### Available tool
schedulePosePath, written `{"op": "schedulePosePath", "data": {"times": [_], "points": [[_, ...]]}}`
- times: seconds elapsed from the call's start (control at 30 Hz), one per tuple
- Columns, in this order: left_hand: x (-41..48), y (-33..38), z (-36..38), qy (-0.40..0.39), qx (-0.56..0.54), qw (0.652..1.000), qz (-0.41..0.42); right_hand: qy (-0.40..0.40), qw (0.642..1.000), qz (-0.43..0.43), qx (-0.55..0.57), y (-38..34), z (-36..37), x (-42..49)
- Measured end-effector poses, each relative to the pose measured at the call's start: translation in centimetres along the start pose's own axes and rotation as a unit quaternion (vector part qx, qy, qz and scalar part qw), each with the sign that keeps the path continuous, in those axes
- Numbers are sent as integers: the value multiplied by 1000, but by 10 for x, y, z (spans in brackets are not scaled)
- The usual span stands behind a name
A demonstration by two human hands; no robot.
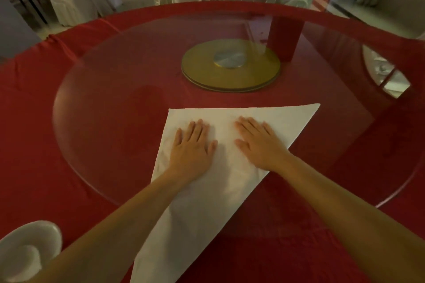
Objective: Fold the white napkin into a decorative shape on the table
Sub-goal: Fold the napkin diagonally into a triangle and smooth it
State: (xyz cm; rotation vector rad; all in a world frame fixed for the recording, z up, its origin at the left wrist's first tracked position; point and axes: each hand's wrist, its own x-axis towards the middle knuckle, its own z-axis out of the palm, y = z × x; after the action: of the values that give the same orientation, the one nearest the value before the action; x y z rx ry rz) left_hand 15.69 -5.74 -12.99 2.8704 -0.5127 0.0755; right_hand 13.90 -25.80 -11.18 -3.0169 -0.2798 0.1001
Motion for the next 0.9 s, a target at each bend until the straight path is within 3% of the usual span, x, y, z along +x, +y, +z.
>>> {"op": "schedulePosePath", "data": {"times": [0.3,0.43,0.5,0.7,0.8,0.9], "points": [[-1,1,0,-2,15,1000,11,51,974,216,51,76,-15,3],[0,3,-2,-16,11,1000,6,181,905,385,34,71,-22,-5],[0,3,-3,-20,8,1000,4,218,878,424,53,69,-26,-6],[2,-1,-19,-67,-56,996,18,267,777,476,314,73,-49,2],[-4,-5,-28,-60,-94,993,33,227,795,494,270,70,-52,4],[-17,-2,-27,-60,-48,995,59,186,813,506,221,66,-52,7]]}}
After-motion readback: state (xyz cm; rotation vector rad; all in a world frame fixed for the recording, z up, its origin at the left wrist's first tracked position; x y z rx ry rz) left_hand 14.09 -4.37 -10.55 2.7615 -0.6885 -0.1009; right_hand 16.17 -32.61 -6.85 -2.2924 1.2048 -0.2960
